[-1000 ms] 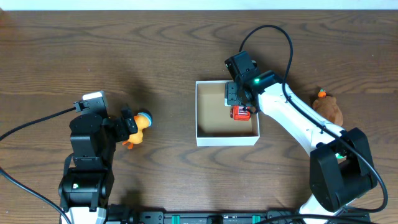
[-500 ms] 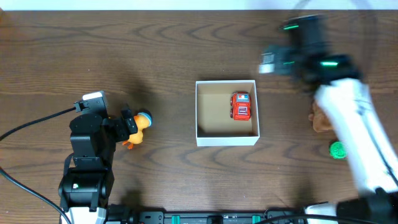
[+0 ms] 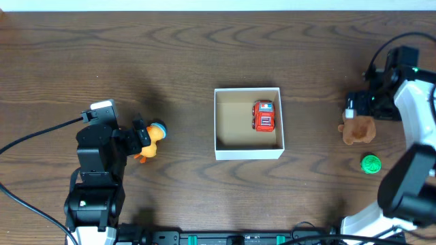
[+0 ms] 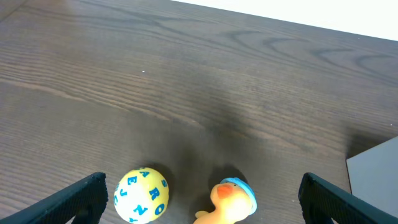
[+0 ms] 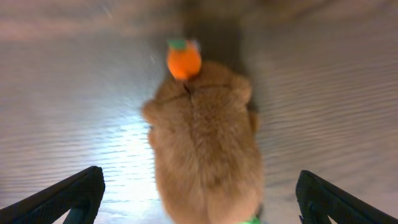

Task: Pack container
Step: 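Move the right gripper to the brown plush bear and grasp it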

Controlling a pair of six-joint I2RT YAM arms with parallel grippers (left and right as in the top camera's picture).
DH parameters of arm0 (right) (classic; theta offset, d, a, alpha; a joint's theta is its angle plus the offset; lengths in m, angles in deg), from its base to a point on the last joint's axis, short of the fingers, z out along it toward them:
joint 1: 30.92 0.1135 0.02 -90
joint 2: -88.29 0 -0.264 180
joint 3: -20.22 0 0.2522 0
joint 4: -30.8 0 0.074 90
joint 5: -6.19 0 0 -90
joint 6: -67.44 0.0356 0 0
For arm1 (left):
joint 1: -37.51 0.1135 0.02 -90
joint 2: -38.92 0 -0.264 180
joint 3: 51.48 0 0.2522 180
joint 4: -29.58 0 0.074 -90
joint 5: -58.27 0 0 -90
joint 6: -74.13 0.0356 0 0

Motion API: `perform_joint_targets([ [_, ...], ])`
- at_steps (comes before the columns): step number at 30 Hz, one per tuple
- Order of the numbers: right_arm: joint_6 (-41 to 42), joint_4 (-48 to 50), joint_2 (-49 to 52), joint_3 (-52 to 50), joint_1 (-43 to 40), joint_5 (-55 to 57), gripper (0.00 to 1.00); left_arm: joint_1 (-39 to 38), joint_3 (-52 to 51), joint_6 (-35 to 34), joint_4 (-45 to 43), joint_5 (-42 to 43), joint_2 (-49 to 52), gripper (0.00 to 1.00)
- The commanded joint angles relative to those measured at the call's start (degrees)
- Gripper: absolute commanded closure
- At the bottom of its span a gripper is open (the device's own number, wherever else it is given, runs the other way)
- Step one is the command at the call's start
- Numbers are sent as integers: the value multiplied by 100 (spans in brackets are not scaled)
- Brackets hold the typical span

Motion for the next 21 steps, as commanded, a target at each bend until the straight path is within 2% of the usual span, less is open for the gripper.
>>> perform_joint_targets([
  [1,-219,33,372,-20,-96,-90,3,9,160,-28,11,-63,0,2],
  [3,-166,42,525,-20,-94,-92,12,9,160,-28,11,-63,0,2],
  [4,-111,42,575,-20,-81,-92,24,9,160,-28,11,-63,0,2],
  [7,-48,33,538,-4,-39,-118,73,9,160,-28,9,-63,0,2],
  [9,42,-33,433,63,9,-136,89,9,160,-28,9,-63,0,2],
  [10,63,-90,363,120,42,-160,94,9,160,-28,9,-63,0,2],
  [12,166,-249,120,306,129,-186,99,9,160,-28,9,-63,0,2],
  [17,348,-409,-750,811,531,-568,99,9,160,-28,9,-63,0,2],
  [21,922,-79,-1561,973,1185,-629,99,9,160,-28,11,-63,0,2],
])
